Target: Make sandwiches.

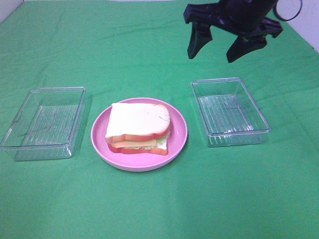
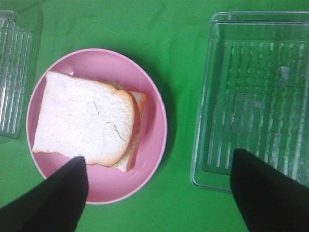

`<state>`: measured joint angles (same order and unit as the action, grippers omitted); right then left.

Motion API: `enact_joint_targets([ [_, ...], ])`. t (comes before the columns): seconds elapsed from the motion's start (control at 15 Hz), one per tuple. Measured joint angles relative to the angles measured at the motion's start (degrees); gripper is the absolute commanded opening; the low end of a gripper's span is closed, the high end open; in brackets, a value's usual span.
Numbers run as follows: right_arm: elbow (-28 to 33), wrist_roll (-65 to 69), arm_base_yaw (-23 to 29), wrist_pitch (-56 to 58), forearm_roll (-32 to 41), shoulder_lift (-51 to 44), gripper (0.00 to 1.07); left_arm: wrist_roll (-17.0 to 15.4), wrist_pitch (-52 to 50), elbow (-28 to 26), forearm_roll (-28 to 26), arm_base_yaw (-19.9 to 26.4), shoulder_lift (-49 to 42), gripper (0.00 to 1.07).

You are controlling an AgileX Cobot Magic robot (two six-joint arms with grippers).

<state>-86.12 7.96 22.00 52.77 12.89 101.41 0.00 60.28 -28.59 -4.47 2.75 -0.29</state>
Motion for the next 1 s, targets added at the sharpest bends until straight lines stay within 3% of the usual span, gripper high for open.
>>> enact_joint_targets([
  [0.13, 0.0, 0.2, -9.4, 5.3, -3.3, -2.9, 0.78, 0.0, 0.0, 0.0, 0.0, 0.0, 0.0, 0.96],
  [0.27, 0.0, 0.2, -15.6, 7.5, -8.4, -3.0, 0.78, 0.0, 0.0, 0.0, 0.0, 0.0, 0.0, 0.96],
  [0.4, 0.0, -0.4, -18.0, 10.1, -10.6, -3.0, 0.78, 0.0, 0.0, 0.0, 0.0, 0.0, 0.0, 0.96],
  [0.73, 1.3, -2.1, -18.2, 16.2, -12.3, -6.5, 0.78, 0.0, 0.0, 0.0, 0.0, 0.0, 0.0, 0.96],
  [0.93, 8.4, -2.9, -18.2, 16.2, -12.3, -14.8, 0.78, 0.0, 0.0, 0.0, 0.0, 0.0, 0.0, 0.96],
  [1.0, 16.7, -3.2, -18.2, 16.2, -12.3, -24.9, 0.78, 0.0, 0.0, 0.0, 0.0, 0.0, 0.0, 0.96],
])
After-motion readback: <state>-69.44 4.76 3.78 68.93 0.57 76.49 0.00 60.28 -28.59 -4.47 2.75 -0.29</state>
